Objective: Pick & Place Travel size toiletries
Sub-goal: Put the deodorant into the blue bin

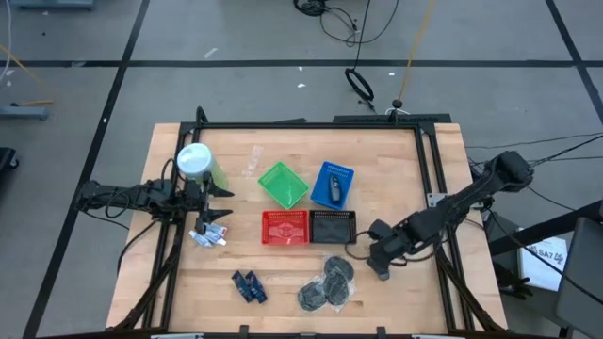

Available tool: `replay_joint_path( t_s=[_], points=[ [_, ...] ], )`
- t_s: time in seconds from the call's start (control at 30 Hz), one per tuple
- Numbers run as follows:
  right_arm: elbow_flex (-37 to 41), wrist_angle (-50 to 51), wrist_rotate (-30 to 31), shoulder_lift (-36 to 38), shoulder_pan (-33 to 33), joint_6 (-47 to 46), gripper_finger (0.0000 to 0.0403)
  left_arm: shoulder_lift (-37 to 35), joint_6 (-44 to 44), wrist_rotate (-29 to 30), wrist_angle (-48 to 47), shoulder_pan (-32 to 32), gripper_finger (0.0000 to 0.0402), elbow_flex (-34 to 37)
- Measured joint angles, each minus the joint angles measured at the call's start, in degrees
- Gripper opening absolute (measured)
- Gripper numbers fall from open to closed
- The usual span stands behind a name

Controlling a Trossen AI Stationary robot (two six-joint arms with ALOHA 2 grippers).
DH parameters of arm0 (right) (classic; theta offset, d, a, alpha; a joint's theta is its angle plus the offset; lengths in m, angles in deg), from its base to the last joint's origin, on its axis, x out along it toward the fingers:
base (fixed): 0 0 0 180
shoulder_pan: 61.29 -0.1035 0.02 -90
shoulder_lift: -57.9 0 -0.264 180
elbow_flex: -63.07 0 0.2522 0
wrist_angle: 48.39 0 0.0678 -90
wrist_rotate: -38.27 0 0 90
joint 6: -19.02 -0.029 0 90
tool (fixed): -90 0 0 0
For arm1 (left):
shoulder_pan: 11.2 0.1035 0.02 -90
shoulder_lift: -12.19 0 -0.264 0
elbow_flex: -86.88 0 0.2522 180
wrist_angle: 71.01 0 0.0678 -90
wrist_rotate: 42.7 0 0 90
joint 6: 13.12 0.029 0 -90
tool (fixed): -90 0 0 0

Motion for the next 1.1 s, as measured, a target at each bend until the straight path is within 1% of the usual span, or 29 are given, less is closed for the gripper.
replay_joint_path(
  t_s=[0.07,0.2,0.33,0.43,0.63,0.77,0.9,1.1],
  points=[
    [0.00,-2.33,-1.51,-2.79,-0.26,0.10,0.0270,-0.02,0.00,0.00,0.01,0.00,0.0248,-0.01],
    [0.00,-6.93,-3.94,-7.31,-0.76,3.15,0.0270,0.01,0.00,0.00,0.00,-0.01,0.0248,-0.01],
    [-0.02,-6.70,-3.99,-10.47,-0.93,5.10,0.0270,-0.02,0.00,0.00,0.00,-0.01,0.0248,-0.02],
    [-0.25,-6.12,-2.45,-11.77,-0.93,6.13,0.0270,-0.02,-0.01,0.00,0.00,-0.01,0.0248,0.01],
    [-0.26,-5.62,0.72,-12.25,-0.97,5.96,0.0266,0.00,0.00,0.00,0.00,0.01,0.0248,-0.01],
    [-0.17,-5.79,1.12,-12.07,-1.06,6.53,0.0245,-0.01,0.00,-0.01,0.00,-0.01,0.0248,-0.01],
    [-0.15,-5.86,0.43,-12.11,-1.14,6.82,0.0206,0.00,0.00,0.00,0.00,0.01,0.0248,-0.01],
    [0.13,-6.94,-3.21,-10.35,-1.10,9.40,0.0205,-0.02,0.00,-0.02,0.00,-0.01,0.0248,0.01]
  ],
)
